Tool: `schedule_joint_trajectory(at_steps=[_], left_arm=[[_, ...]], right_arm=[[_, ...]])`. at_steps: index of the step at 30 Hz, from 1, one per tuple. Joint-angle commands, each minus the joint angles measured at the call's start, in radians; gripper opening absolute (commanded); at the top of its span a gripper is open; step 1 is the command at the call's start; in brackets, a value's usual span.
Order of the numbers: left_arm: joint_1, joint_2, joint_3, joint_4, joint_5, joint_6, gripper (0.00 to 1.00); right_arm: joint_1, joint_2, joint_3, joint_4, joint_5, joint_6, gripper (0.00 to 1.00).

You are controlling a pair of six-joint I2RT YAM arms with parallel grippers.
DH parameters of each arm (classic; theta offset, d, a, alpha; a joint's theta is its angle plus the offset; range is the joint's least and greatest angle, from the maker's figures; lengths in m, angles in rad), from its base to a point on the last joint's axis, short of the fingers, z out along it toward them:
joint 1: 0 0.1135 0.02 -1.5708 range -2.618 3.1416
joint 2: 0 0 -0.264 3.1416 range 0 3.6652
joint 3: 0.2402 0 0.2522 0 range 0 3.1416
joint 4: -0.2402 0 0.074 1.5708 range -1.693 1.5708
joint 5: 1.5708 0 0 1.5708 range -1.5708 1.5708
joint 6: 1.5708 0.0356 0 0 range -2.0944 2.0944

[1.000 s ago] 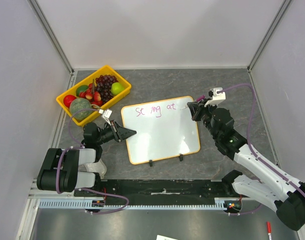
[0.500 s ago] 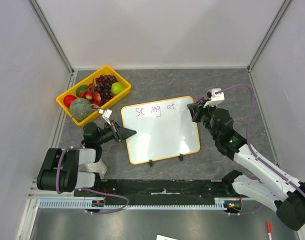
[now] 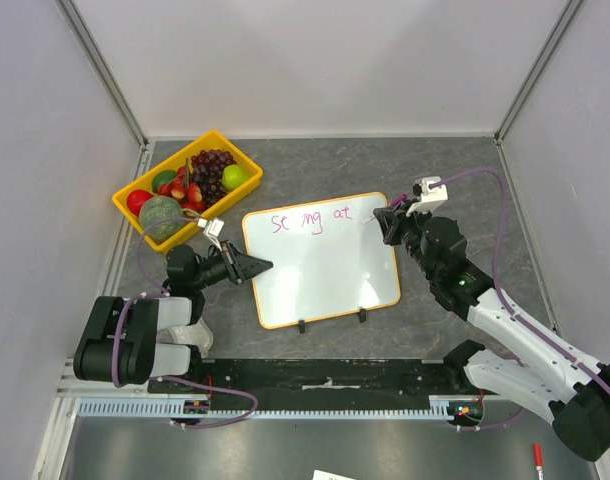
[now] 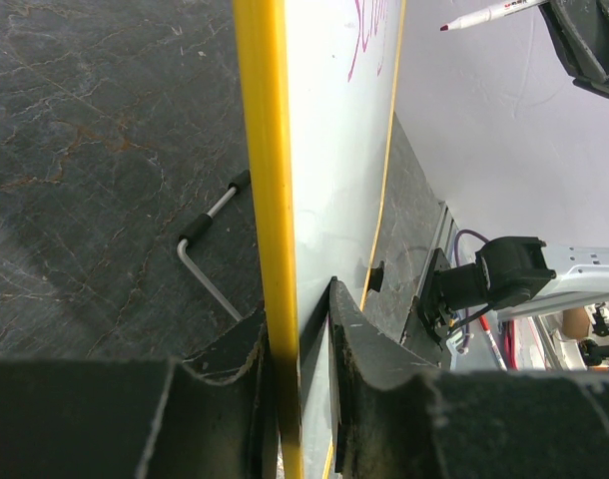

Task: Write a sentence on the whiteboard
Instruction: Pick up the sentence from the whiteboard.

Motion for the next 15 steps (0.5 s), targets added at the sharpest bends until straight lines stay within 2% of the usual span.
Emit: schedule_joint_trajectory(at_steps=[1,8,15], left_arm=[[-0.003,0.015,0.014,-0.011,-0.025,0.082,0.02],[-0.003,0.018,0.016,-0.008,-0.025,0.081,0.02],[-0.003,0.018,0.016,-0.010,-0.024,0.079,0.02]], right_arm=[[-0.003,-0.016,0.020,0.031,-0.025,-0.027,0.00],[0.045,0.017,0.039,0.063,-0.032,-0.031,0.00],[0.196,0.079,0.078,0.120,0.050,-0.045,0.00]])
